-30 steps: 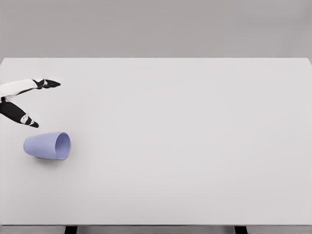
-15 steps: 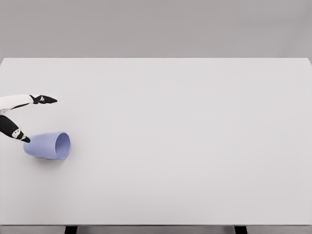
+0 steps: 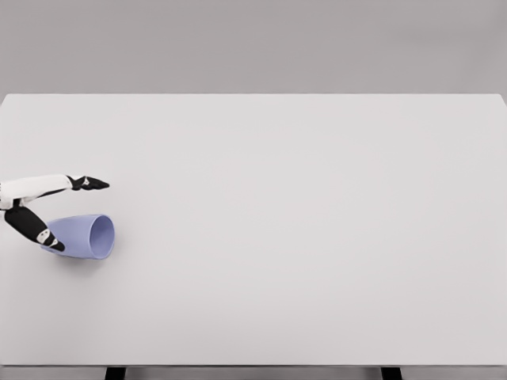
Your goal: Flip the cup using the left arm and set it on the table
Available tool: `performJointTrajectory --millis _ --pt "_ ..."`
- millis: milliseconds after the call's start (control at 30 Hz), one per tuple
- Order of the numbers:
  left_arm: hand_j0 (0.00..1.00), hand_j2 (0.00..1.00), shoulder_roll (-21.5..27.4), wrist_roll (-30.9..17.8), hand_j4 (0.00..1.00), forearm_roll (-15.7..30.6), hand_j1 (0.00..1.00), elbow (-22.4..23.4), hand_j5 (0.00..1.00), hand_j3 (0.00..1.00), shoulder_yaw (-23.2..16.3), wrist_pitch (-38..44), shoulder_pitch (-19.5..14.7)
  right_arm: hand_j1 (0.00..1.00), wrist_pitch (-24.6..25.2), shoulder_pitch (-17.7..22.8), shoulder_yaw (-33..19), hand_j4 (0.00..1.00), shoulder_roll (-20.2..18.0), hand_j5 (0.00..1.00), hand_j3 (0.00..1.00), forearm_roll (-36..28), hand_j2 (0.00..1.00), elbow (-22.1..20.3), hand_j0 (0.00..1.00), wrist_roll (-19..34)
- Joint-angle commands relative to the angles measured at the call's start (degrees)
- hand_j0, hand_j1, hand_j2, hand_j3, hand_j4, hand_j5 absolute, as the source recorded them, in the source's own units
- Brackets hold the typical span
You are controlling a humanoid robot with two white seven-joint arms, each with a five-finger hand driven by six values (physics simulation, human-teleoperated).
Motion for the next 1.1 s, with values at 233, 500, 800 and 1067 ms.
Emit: performJointTrajectory --millis 233,500,800,1067 --pt "1.00 1.00 -1.28 0.01 1.00 0.05 1.00 -0.02 1.00 1.00 -0.90 0.66 0.44 1.00 0.00 0.00 0.00 1.00 0.00 1.00 1.00 0.03 1.00 0.00 1.00 0.01" --pt "1.00 1.00 -1.63 0.01 1.00 -0.82 1.00 -0.02 1.00 1.00 -2.13 1.89 1.58 1.00 0.00 0.00 0.00 1.00 0.00 1.00 1.00 0.03 1.00 0.00 1.00 0.01" --pt "1.00 1.00 -2.07 0.01 1.00 -3.20 1.00 0.07 1.00 1.00 -2.13 4.43 1.67 1.00 0.00 0.00 0.00 1.00 0.00 1.00 1.00 0.04 1.00 0.00 1.00 0.01" --pt "1.00 1.00 -4.01 0.01 1.00 -5.57 1.00 0.07 1.00 1.00 -2.13 5.14 1.58 1.00 0.00 0.00 0.00 1.00 0.00 1.00 1.00 -0.05 1.00 0.00 1.00 0.01"
